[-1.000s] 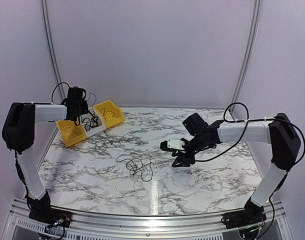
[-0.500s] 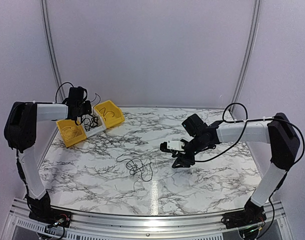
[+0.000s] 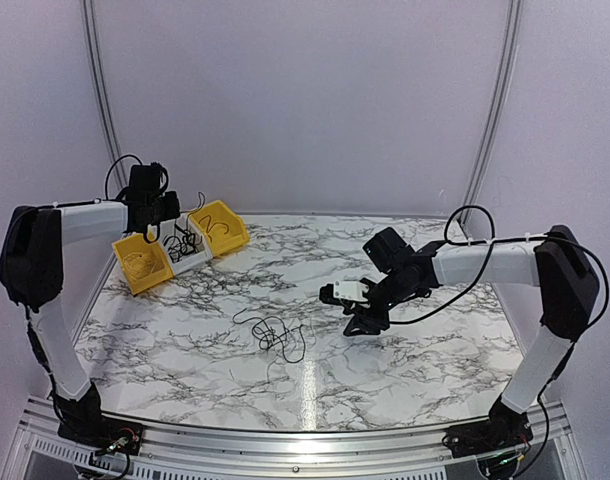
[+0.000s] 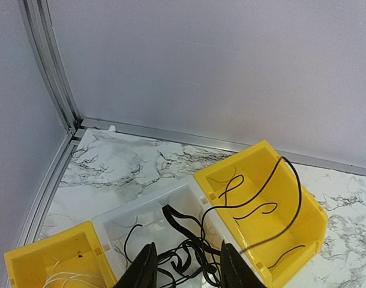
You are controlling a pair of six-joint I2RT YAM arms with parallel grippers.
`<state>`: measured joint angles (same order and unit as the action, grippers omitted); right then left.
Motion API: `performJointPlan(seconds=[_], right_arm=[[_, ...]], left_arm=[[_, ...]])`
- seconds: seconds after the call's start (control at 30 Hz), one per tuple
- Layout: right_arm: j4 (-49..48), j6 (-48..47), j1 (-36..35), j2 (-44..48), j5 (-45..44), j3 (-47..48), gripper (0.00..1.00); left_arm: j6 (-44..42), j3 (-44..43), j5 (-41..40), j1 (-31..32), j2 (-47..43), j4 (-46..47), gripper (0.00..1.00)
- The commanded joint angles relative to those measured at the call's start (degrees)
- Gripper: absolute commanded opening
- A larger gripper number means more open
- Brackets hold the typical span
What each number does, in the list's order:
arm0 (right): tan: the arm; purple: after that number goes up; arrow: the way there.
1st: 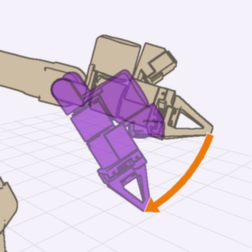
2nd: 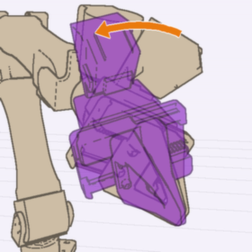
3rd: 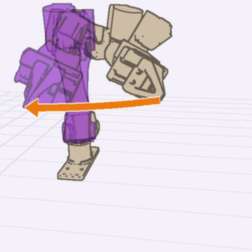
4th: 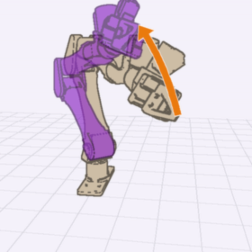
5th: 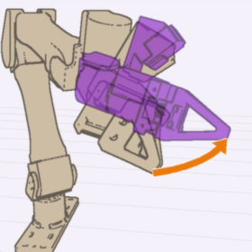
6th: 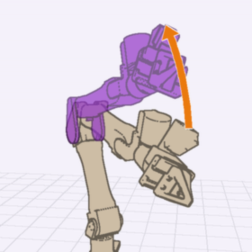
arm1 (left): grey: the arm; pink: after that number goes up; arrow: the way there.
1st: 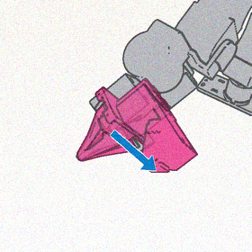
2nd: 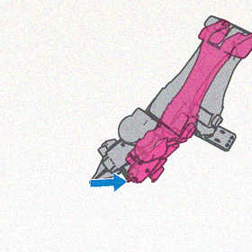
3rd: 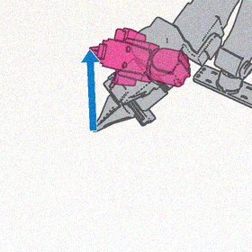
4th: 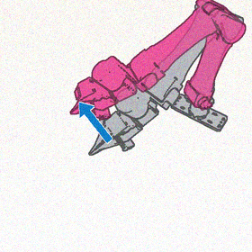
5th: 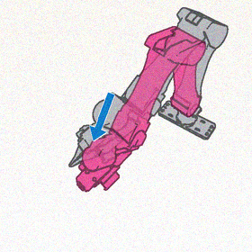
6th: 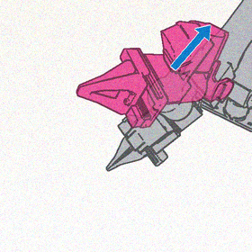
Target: Untangle the cables
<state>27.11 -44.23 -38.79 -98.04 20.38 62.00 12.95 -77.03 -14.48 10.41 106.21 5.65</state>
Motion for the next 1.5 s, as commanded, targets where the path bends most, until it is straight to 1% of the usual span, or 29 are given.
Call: performJointPlan(seconds=[0.0,0.17,0.23,0.33,0.37,0.47,0.53,0.57,0.6,0.63,0.7,0.8,0.87,0.97,1.03,1.17,1.3,1.47], right_arm=[[0.6,-0.4,-0.7,-0.7,-0.5,2.1,0.56],[0.7,-0.5,-0.8,-0.7,-0.5,2.1,0.56],[0.7,-0.5,-0.8,-0.7,-0.5,2.1,0.56],[0.8,-0.5,-0.8,-0.7,-0.5,2.2,0.56],[0.8,-0.5,-0.8,-0.7,-0.5,2.2,0.56],[1.1,-0.6,-0.8,-0.6,-0.7,2.3,0.56],[1.3,-0.6,-0.8,-0.6,-1.1,2.4,0.56],[1.2,-0.6,-0.8,-0.4,-1.3,2.4,0.56],[1.2,-0.5,-0.8,-0.3,-1.2,2.4,0.56],[1.1,-0.5,-0.8,0.0,-1.2,2.4,0.56],[1.1,-0.4,-0.8,0.2,-1.2,2.4,0.56],[1.2,-0.6,-0.8,0.5,-1.4,2.3,0.56],[1.1,-0.6,-0.9,0.7,-1.3,2.3,0.56],[1.2,-0.6,-0.8,0.7,-1.3,2.4,0.56],[1.4,-0.6,-0.8,0.7,-1.4,2.4,0.56],[1.3,-0.7,-0.8,1.1,-1.6,2.3,0.56],[1.3,-0.8,-0.8,1.1,-1.6,2.3,0.56],[1.5,-0.9,-0.8,0.8,-1.7,2.4,0.56]], left_arm=[[0.3,-0.3,3.6,-0.8,-0.7,-0.2,0.37],[0.4,-0.6,7.6,-1.0,0.3,0.0,0.35],[-0.3,-0.5,12.6,-1.1,0.0,1.2,0.36],[0.4,-1.1,23.9,-0.1,-0.2,2.1,0.45],[0.6,-1.7,24.2,0.9,-0.1,1.4,0.47],[-0.8,-3.7,19.4,5.6,0.7,-2.6,0.49],[-2.0,-5.5,15.2,9.1,1.8,-5.4,0.49],[-1.6,-6.6,12.3,10.8,2.6,-8.2,0.48],[-0.1,-7.8,10.3,11.8,3.5,-11.1,0.46],[2.2,-8.8,9.1,12.5,4.3,-13.1,0.41],[7.5,-8.7,9.4,13.9,4.3,-14.3,0.37],[10.2,-7.7,5.5,17.5,4.3,-14.9,0.39],[12.9,-8.0,1.1,19.0,5.2,-16.4,0.43],[17.6,-8.1,-1.9,19.3,7.7,-17.8,0.47],[18.7,-8.7,-1.1,19.3,10.0,-17.8,0.48],[19.4,-10.8,1.2,19.4,14.5,-17.7,0.46],[19.2,-13.2,-0.3,19.4,18.0,-17.3,0.45],[17.8,-16.8,-3.6,19.4,22.8,-17.0,0.42]])
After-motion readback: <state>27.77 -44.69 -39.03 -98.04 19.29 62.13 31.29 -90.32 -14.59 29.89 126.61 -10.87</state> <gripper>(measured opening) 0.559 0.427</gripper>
